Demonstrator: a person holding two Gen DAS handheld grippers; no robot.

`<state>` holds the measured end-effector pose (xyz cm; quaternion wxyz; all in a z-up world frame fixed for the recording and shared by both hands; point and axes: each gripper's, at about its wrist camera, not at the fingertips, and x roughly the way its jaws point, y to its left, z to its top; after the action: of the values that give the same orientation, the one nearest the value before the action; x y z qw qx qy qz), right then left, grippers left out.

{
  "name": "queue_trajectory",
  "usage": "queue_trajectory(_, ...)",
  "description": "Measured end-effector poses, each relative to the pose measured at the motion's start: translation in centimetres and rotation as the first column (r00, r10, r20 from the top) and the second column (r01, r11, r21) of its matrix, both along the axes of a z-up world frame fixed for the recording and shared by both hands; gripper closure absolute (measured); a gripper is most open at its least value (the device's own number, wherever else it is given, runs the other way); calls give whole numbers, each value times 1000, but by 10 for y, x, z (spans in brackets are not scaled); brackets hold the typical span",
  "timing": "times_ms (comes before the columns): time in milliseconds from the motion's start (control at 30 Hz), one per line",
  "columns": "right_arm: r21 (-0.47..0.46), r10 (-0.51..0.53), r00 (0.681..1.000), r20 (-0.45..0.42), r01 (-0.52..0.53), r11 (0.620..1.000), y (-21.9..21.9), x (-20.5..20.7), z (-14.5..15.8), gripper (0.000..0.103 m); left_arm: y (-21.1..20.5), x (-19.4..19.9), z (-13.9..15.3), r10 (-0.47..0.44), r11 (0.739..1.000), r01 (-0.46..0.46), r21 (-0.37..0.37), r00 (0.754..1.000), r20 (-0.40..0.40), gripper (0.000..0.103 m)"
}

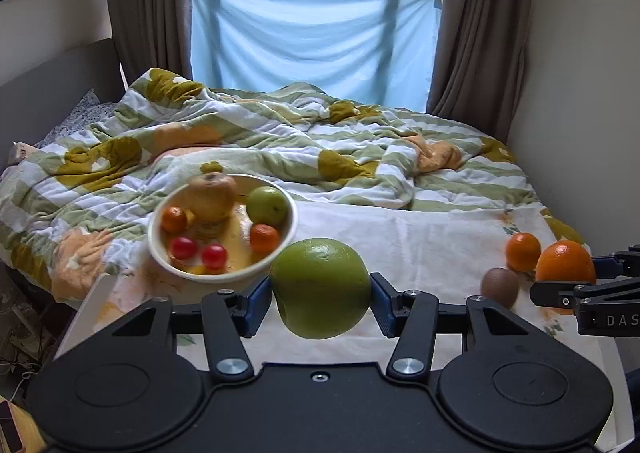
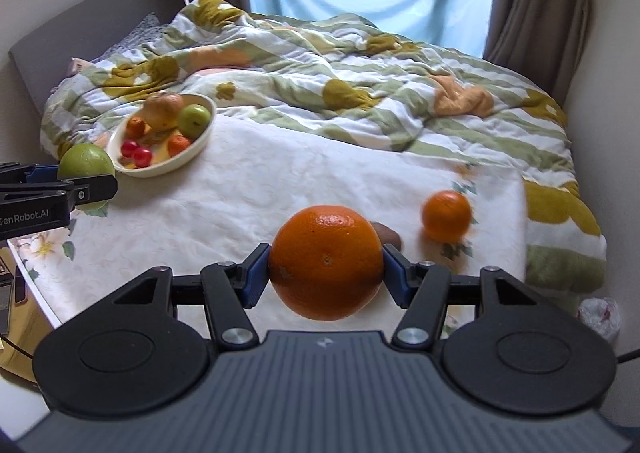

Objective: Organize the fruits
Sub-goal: 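Carry the green apple and the orange toward the white bowl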

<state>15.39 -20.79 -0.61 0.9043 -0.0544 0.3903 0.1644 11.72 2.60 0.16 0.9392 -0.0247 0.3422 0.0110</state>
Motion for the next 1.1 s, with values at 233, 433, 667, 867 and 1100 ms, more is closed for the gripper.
queue_trajectory(233,20,28,1000,6,-28,999,61,14,6,29,55,21,1,-23,1000,23,19,1000,-20,46)
queue_trajectory(433,43,15,1000,-9,-15,999,110,36,6,29,93,50,-8,-67,997,69,38,997,-48,46)
queue_trajectory(667,36,-18,999,-31,19,999,162,60,-3,29,124,91,-29,-147,987,151,50,986,-83,46)
queue_trajectory(867,26,-76,995,-65,78,997,188,77,-17,29,142,125,-49,-206,976,212,52,972,-110,46)
queue_trajectory(1100,10,-150,984,-97,151,988,204,90,-29,29,153,153,-71,-248,963,260,67,957,-149,46)
